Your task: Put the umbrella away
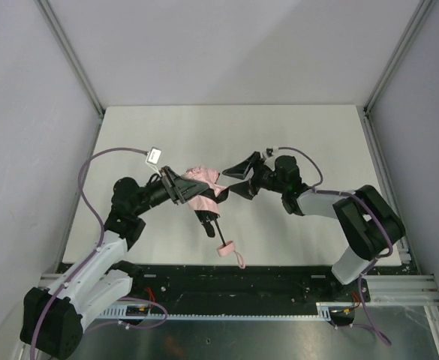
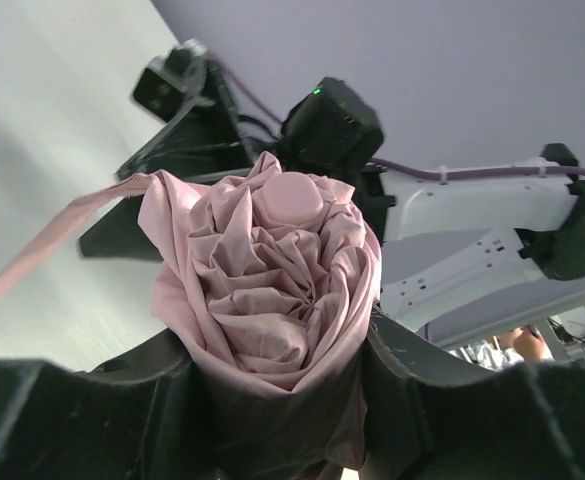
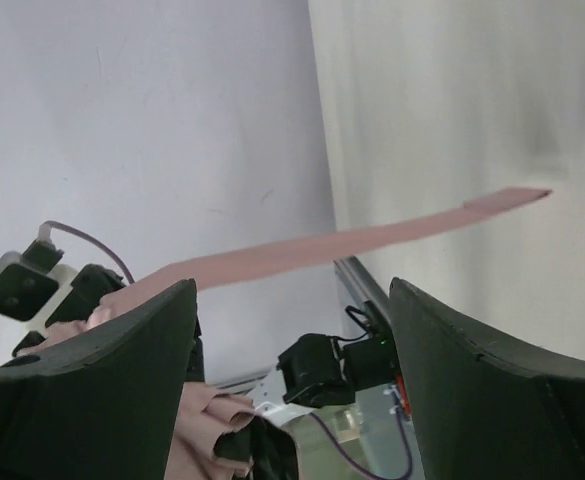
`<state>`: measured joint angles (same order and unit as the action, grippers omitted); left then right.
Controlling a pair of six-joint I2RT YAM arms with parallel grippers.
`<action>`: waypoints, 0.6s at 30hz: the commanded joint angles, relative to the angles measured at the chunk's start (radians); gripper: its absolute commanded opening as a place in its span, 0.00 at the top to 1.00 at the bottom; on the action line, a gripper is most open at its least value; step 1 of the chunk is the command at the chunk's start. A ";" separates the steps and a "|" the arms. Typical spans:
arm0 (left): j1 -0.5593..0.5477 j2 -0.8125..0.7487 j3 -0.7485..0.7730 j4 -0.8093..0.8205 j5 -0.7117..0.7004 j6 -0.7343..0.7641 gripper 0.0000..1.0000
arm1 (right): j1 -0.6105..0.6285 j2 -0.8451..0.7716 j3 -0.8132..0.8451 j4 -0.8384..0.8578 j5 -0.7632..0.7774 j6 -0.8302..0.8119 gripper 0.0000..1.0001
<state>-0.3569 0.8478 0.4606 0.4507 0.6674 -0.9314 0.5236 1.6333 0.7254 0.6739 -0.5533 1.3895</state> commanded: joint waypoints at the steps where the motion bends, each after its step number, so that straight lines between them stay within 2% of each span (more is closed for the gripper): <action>1: 0.001 -0.033 0.063 0.140 0.061 -0.067 1.00 | 0.062 0.076 -0.004 0.150 0.045 0.187 0.20; 8: 0.001 -0.039 0.063 0.171 0.085 -0.093 1.00 | 0.156 0.212 -0.004 0.358 0.053 0.410 0.25; 13: -0.005 -0.037 0.057 0.190 0.119 -0.098 1.00 | 0.178 0.287 0.003 0.511 0.081 0.539 0.26; 18: -0.007 -0.045 0.048 0.202 0.168 -0.088 1.00 | 0.178 0.315 0.018 0.590 0.082 0.611 0.17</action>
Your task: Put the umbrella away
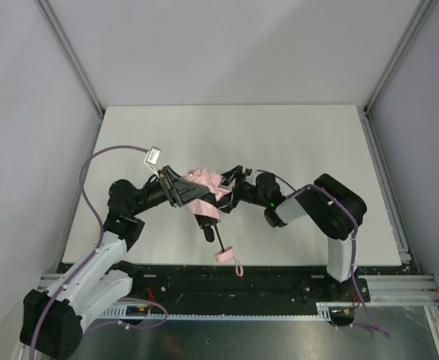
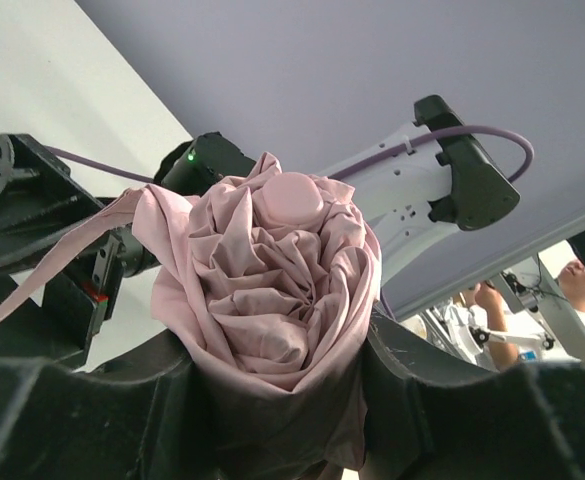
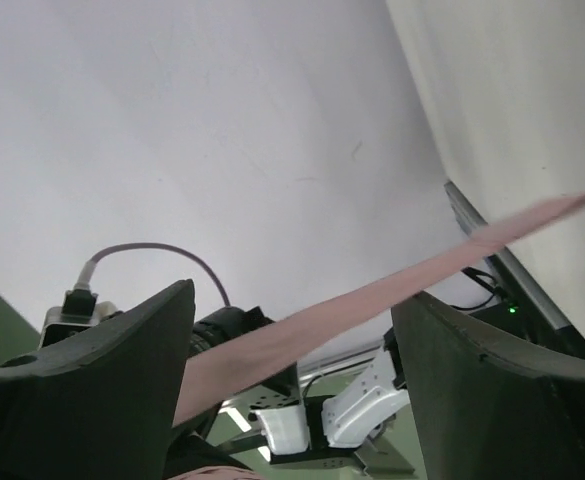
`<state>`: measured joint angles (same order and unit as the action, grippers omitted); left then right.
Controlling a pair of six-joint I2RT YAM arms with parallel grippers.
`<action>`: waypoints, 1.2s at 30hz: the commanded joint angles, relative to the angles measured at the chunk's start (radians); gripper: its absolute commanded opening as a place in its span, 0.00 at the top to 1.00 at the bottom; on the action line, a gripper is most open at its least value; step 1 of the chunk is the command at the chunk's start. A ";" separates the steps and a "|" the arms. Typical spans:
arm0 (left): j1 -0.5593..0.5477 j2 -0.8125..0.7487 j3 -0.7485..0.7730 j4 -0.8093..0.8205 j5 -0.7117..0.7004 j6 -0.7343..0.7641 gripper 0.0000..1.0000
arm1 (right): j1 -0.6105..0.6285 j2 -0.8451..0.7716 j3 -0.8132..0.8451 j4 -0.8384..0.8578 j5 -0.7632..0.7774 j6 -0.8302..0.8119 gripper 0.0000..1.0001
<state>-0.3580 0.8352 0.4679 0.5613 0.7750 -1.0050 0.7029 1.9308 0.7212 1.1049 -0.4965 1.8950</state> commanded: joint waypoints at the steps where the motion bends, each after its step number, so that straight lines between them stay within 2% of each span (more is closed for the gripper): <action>1: -0.006 -0.033 0.039 0.093 0.068 -0.012 1.00 | 0.000 0.023 0.022 0.185 0.030 0.123 0.15; 4: -0.006 -0.030 0.036 0.096 0.088 -0.008 1.00 | 0.002 0.028 0.023 0.249 0.038 0.166 0.12; 6: -0.006 -0.026 0.034 0.097 0.092 -0.007 1.00 | 0.002 0.022 0.021 0.264 0.046 0.173 0.16; 7: -0.006 -0.023 0.033 0.098 0.091 -0.006 1.00 | 0.000 0.016 0.016 0.266 0.053 0.165 0.23; 10: -0.006 -0.018 0.032 0.098 0.084 -0.007 1.00 | -0.016 -0.009 -0.019 0.252 0.075 0.111 0.64; 11: -0.006 -0.020 0.030 0.098 0.080 -0.007 1.00 | -0.028 -0.016 -0.034 0.245 0.076 0.083 0.74; 13: -0.006 -0.018 0.021 0.098 0.068 -0.010 1.00 | -0.059 -0.017 -0.055 0.241 0.049 0.022 0.90; 15: -0.004 -0.010 0.003 0.093 0.058 -0.013 1.00 | -0.100 -0.023 -0.096 0.257 0.020 -0.038 0.97; 20: -0.005 0.020 -0.091 0.075 -0.057 -0.036 1.00 | -0.181 -0.121 -0.216 0.270 0.055 -0.310 1.00; 24: -0.017 0.073 -0.159 0.059 -0.203 -0.072 1.00 | -0.170 -0.280 -0.264 0.094 0.150 -0.594 1.00; 27: -0.031 0.132 -0.184 0.042 -0.286 -0.099 1.00 | -0.159 -0.361 -0.286 0.024 0.244 -0.740 1.00; 36: -0.049 0.330 -0.231 -0.041 -0.427 -0.209 1.00 | -0.160 -0.355 -0.291 0.037 0.308 -0.899 1.00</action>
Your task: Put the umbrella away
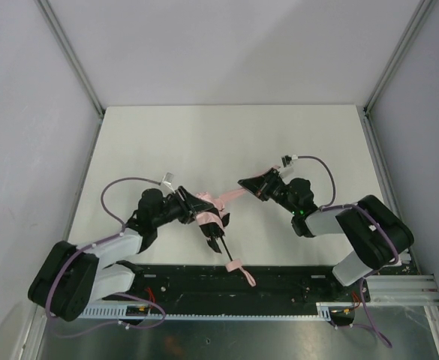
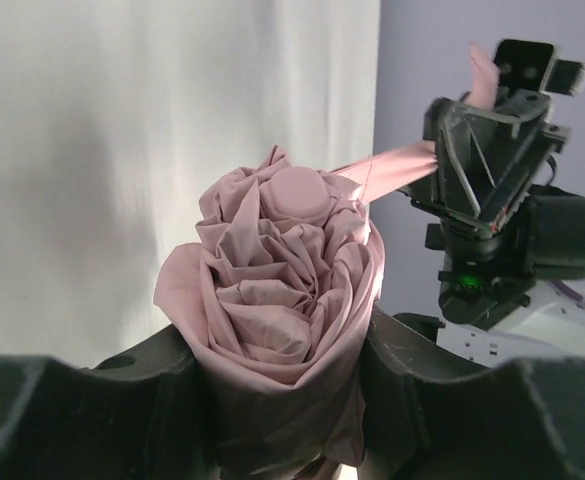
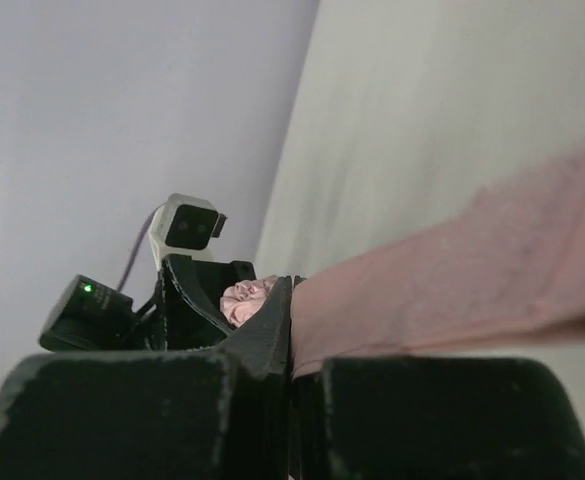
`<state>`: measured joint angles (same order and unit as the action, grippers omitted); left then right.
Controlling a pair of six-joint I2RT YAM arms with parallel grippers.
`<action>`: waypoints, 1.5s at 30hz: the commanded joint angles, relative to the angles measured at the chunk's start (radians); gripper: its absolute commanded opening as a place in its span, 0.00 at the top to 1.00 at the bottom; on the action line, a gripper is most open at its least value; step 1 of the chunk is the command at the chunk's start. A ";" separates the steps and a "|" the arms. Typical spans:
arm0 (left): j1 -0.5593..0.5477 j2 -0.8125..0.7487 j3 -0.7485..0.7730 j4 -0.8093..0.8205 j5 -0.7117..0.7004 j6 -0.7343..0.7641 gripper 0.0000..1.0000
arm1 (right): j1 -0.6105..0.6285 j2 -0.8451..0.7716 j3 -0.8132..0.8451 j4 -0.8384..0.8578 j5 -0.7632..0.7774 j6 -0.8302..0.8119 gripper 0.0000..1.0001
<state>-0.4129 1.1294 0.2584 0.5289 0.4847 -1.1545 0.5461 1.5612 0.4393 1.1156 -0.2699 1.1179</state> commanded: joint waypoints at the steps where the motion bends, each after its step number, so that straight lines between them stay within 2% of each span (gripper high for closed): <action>1: 0.005 0.045 -0.023 -0.011 -0.153 -0.064 1.00 | 0.002 0.022 -0.015 0.031 0.093 -0.130 1.00; 7: 0.004 0.136 0.007 -0.012 -0.161 -0.030 1.00 | 0.004 0.085 -0.032 0.061 0.121 -0.163 1.00; 15: 0.003 0.183 0.000 -0.024 -0.199 -0.071 1.00 | -0.005 0.160 -0.033 0.069 0.132 -0.178 1.00; 20: -0.005 0.208 0.019 -0.139 -0.274 -0.140 1.00 | -0.001 0.274 -0.032 0.155 0.168 -0.094 1.00; 24: -0.014 0.213 0.098 -0.410 -0.387 -0.155 1.00 | 0.000 0.326 -0.029 0.227 0.177 -0.084 1.00; 26: -0.015 0.220 0.130 -0.483 -0.418 -0.133 1.00 | -0.012 0.329 -0.024 0.224 0.165 -0.089 1.00; 29: -0.016 0.232 0.146 -0.532 -0.442 -0.137 1.00 | -0.025 0.332 -0.008 0.190 0.138 -0.091 1.00; 33: -0.020 0.277 0.175 -0.595 -0.440 -0.172 1.00 | -0.028 0.370 -0.005 0.168 0.137 -0.047 0.95; 38: -0.031 0.323 0.223 -0.673 -0.462 -0.196 1.00 | -0.033 0.448 -0.014 0.234 0.174 0.005 0.99; 45: -0.042 0.380 0.279 -0.755 -0.481 -0.202 1.00 | -0.063 0.391 -0.029 0.125 0.190 -0.038 0.99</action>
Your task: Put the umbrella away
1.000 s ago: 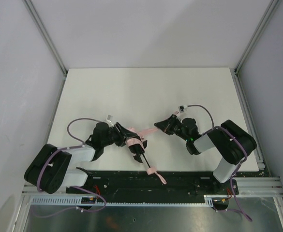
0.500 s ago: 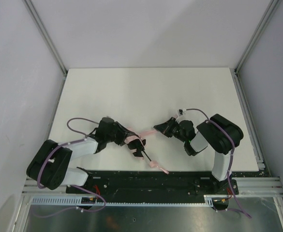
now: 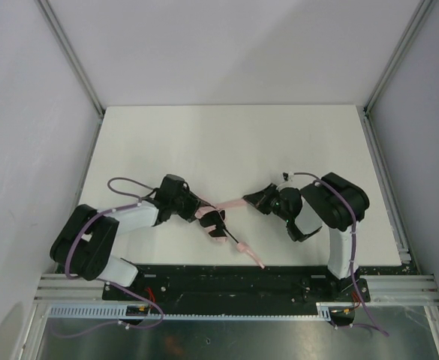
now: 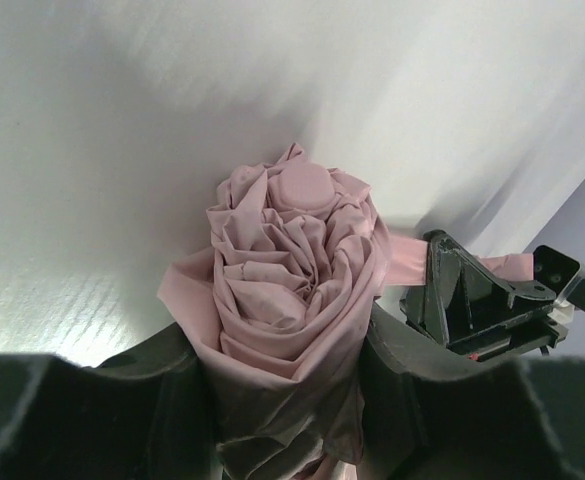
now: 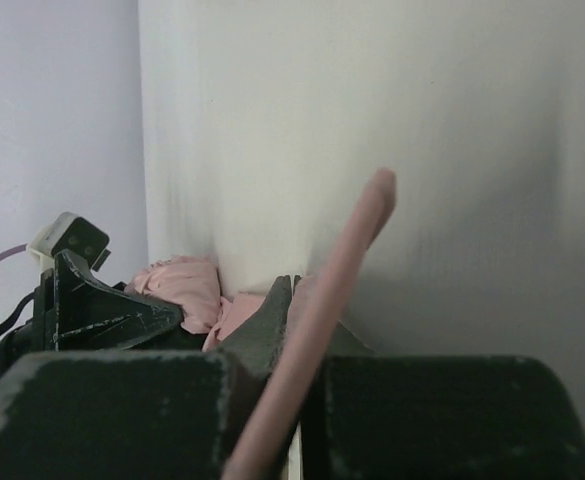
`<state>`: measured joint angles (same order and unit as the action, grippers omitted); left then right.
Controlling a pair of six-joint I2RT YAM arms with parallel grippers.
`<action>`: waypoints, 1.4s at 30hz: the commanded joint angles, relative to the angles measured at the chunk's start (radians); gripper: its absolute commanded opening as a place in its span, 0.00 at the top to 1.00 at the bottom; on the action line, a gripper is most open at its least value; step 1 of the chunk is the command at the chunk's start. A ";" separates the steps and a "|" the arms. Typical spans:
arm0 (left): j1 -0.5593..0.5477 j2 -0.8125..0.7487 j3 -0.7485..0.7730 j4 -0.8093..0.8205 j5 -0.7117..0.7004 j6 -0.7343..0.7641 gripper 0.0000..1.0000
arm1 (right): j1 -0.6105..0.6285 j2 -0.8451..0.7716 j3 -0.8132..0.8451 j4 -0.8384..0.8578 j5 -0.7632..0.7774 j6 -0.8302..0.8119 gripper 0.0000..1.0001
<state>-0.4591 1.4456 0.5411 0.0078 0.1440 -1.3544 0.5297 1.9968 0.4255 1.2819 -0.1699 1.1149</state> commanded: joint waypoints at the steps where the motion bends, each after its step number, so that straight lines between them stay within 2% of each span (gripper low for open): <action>1: 0.004 0.072 0.001 -0.243 -0.140 -0.001 1.00 | -0.059 -0.059 -0.020 -0.061 0.088 -0.037 0.98; 6: 0.000 0.091 0.024 -0.269 -0.140 0.021 1.00 | -0.093 -0.102 -0.019 -0.143 0.053 -0.041 0.83; 12: -0.010 0.097 0.038 -0.291 -0.135 0.029 1.00 | -0.097 -0.241 0.001 -0.392 0.056 -0.130 0.62; 15: -0.010 0.099 0.045 -0.308 -0.135 0.031 1.00 | -0.098 -0.374 0.049 -0.626 0.055 -0.242 0.47; 17: -0.010 0.102 0.051 -0.321 -0.135 0.032 1.00 | -0.099 -0.470 0.078 -0.763 0.064 -0.349 0.33; 19: -0.010 0.107 0.054 -0.327 -0.132 0.033 1.00 | -0.089 -0.570 0.086 -0.811 0.053 -0.489 0.11; 21: -0.009 0.118 0.058 -0.334 -0.123 0.028 1.00 | -0.061 -0.638 0.101 -0.804 -0.021 -0.645 0.03; 23: -0.009 0.130 0.058 -0.340 -0.110 0.022 1.00 | -0.017 -0.657 0.138 -0.825 -0.119 -0.769 0.01; 26: -0.009 0.142 0.057 -0.347 -0.095 0.010 1.00 | 0.102 -0.663 0.196 -0.880 -0.131 -0.916 0.01; 30: -0.009 0.143 0.052 -0.354 -0.093 -0.004 1.00 | 0.276 -0.634 0.237 -0.873 -0.017 -1.017 0.01; 35: -0.008 0.135 0.047 -0.361 -0.088 -0.021 1.00 | 0.438 -0.491 0.358 -0.905 0.112 -1.115 0.01; 38: -0.007 0.127 0.048 -0.367 -0.090 -0.023 1.00 | 0.500 -0.401 0.424 -0.940 0.210 -1.163 0.01; 42: -0.007 0.120 0.050 -0.373 -0.088 -0.025 1.00 | 0.520 -0.329 0.449 -0.945 0.299 -1.176 0.04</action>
<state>-0.4698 1.5185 0.6476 -0.1226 0.1268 -1.3804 1.0367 1.6161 0.8310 0.3584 -0.0235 0.0124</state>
